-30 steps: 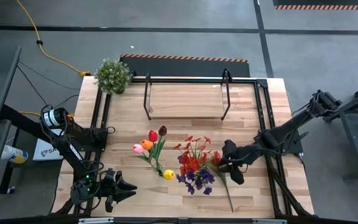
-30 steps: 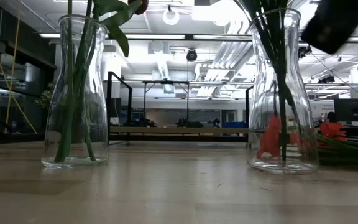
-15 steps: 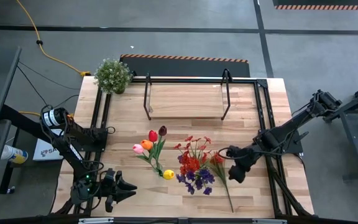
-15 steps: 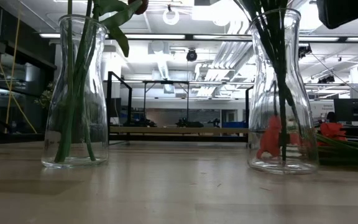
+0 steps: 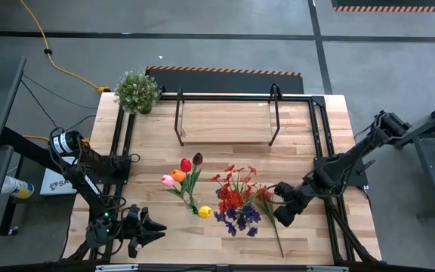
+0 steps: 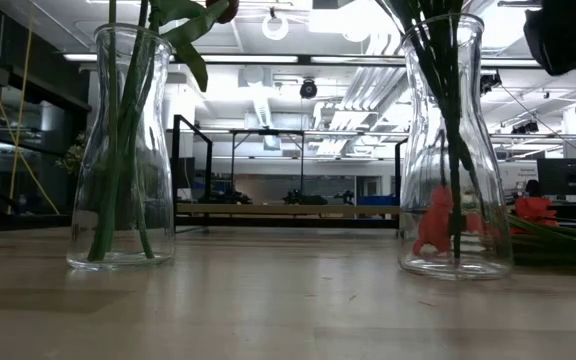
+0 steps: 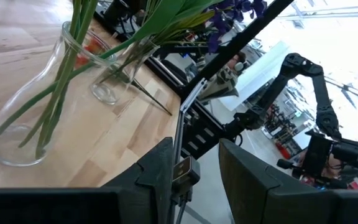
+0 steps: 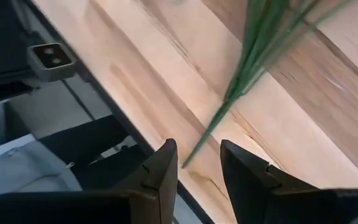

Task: Pick and place flowers into a vace then onto a shelf
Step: Put the red flower into the right transparent vase

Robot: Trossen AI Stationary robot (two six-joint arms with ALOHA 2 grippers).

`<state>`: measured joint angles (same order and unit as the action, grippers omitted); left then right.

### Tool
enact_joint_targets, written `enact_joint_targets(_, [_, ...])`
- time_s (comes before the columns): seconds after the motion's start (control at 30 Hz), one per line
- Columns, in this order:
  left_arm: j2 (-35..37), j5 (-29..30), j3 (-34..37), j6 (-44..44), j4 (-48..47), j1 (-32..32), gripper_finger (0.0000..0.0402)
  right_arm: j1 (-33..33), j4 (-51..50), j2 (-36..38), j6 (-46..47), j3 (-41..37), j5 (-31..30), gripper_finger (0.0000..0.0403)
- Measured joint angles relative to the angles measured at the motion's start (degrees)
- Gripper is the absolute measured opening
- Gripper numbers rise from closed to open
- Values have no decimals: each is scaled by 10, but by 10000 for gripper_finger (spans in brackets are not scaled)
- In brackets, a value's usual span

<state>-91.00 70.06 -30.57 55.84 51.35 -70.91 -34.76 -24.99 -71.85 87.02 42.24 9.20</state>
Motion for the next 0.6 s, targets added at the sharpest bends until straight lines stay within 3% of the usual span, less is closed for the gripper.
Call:
enact_joint_targets(0.23, [0, 0, 0, 0, -10, 0, 163, -20, 34, -29, 23, 0, -37, 113])
enact_joint_targets(0.6, [0, -1, 0, 0, -10, 0, 163, -39, 68, -95, 32, 0, -38, 113])
